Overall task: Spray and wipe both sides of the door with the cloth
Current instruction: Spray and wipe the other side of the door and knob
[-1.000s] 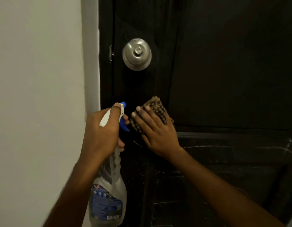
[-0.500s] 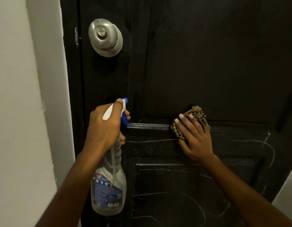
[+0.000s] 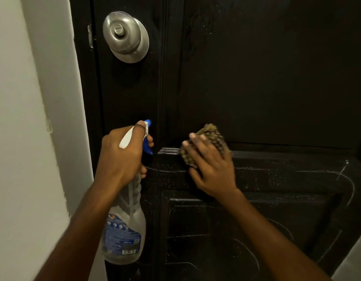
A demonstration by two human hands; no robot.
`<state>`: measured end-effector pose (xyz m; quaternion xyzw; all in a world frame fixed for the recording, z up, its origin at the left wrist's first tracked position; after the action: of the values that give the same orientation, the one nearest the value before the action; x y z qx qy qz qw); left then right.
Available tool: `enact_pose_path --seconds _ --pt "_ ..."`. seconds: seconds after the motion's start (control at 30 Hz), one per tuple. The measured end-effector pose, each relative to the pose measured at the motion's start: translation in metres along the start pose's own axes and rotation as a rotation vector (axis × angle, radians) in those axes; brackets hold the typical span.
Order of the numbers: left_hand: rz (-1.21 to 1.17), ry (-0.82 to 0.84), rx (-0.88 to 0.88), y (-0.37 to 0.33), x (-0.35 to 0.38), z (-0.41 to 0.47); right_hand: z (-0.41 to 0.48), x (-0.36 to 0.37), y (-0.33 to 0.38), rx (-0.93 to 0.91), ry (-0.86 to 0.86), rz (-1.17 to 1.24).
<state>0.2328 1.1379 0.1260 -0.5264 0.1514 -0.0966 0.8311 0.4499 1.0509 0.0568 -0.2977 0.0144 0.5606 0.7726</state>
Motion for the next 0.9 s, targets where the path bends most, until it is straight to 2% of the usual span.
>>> enact_pose_path --seconds 0.17,0.3,0.43,0.53,0.6,0.8,0.9 --pt "-0.018 0.045 -0.03 -0.001 0.01 -0.002 -0.062 -0.019 -0.069 0.187 -0.043 -0.083" --pt "-0.027 0.062 -0.009 -0.003 0.018 -0.005 -0.051 -0.008 -0.039 0.419 -0.152 0.027" --pt "-0.008 0.094 0.004 -0.006 0.032 -0.005 -0.015 0.004 0.004 0.293 -0.07 0.063" --pt "-0.002 0.13 0.021 -0.008 0.048 -0.006 -0.018 0.0 -0.006 0.176 -0.017 0.029" --pt "-0.007 0.162 0.025 -0.009 0.061 -0.007 -0.036 -0.007 -0.028 0.189 -0.022 -0.001" --pt "-0.057 0.265 0.005 -0.013 0.098 -0.013 -0.115 -0.038 -0.123 0.429 -0.069 -0.084" --pt "-0.08 0.296 -0.003 -0.015 0.111 -0.017 -0.134 -0.044 -0.143 0.731 -0.195 -0.065"
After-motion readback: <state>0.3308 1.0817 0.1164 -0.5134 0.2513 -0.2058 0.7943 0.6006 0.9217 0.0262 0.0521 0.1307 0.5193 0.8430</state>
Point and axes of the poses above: each hand's wrist, its own z-axis towards the middle knuckle, its own x-axis out of the palm, y = z × x, the point moved 4 cm from there along z, towards the middle knuckle, and after that the axes turned 7 degrees about -x, right-handed, at the moved point
